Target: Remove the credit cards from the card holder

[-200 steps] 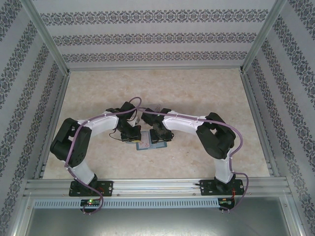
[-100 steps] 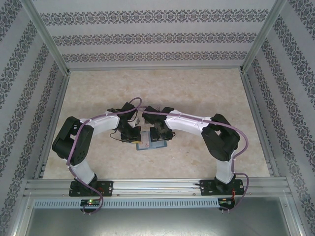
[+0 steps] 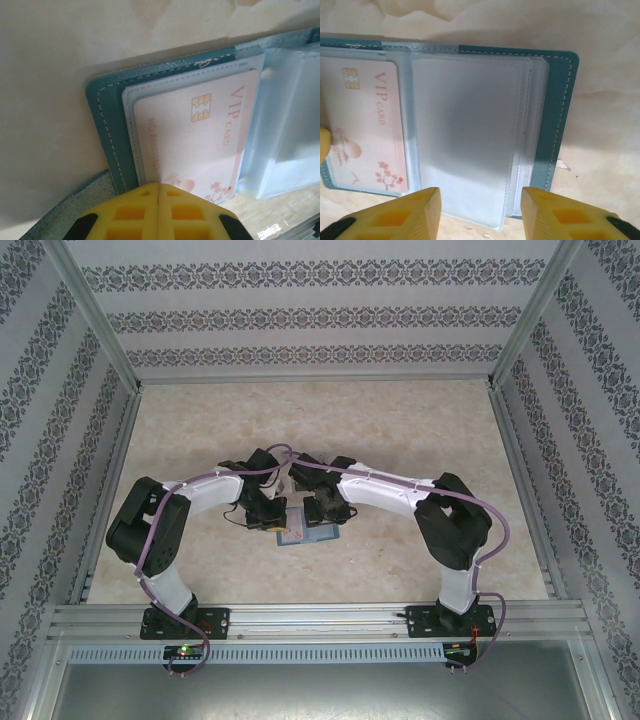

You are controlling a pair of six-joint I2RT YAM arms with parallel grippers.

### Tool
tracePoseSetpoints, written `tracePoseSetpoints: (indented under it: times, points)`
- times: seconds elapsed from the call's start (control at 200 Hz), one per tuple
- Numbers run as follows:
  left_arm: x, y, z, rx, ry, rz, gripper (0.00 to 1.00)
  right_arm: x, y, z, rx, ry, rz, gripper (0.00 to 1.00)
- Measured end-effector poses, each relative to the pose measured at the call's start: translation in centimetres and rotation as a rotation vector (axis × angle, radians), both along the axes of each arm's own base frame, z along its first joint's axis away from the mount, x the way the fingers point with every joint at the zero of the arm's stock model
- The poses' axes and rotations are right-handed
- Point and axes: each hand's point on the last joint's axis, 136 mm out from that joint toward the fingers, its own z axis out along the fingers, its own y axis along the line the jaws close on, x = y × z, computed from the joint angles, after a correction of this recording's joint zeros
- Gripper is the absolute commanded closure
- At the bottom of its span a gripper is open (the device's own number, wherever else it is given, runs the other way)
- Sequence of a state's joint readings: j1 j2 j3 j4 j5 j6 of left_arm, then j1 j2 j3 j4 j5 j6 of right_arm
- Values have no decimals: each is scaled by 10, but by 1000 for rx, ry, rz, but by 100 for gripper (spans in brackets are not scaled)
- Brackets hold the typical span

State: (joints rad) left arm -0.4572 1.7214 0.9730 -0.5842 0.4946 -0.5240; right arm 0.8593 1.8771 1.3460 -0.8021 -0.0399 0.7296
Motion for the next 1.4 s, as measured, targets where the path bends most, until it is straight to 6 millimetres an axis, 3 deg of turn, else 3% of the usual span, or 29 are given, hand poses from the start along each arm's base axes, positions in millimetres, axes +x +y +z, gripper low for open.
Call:
tracePoseSetpoints:
  times: [0.185, 0.49, 0.804, 1.079, 1.399]
  points:
    - [0, 0, 0, 1, -1, 0, 99, 0, 10, 3, 49, 7, 4, 69]
    - [0, 0, 0, 1, -1, 0, 100, 3, 47, 5, 261, 40, -7, 81]
    - [0, 0, 0, 1, -1, 0, 100, 11, 61, -3, 339, 65, -23, 82]
    - [0, 0, 0, 1, -1, 0, 100, 10, 59, -18, 321, 85, -31, 79]
    - [0, 0, 0, 2, -1, 0, 100, 9, 59, -21, 317, 90, -32, 78]
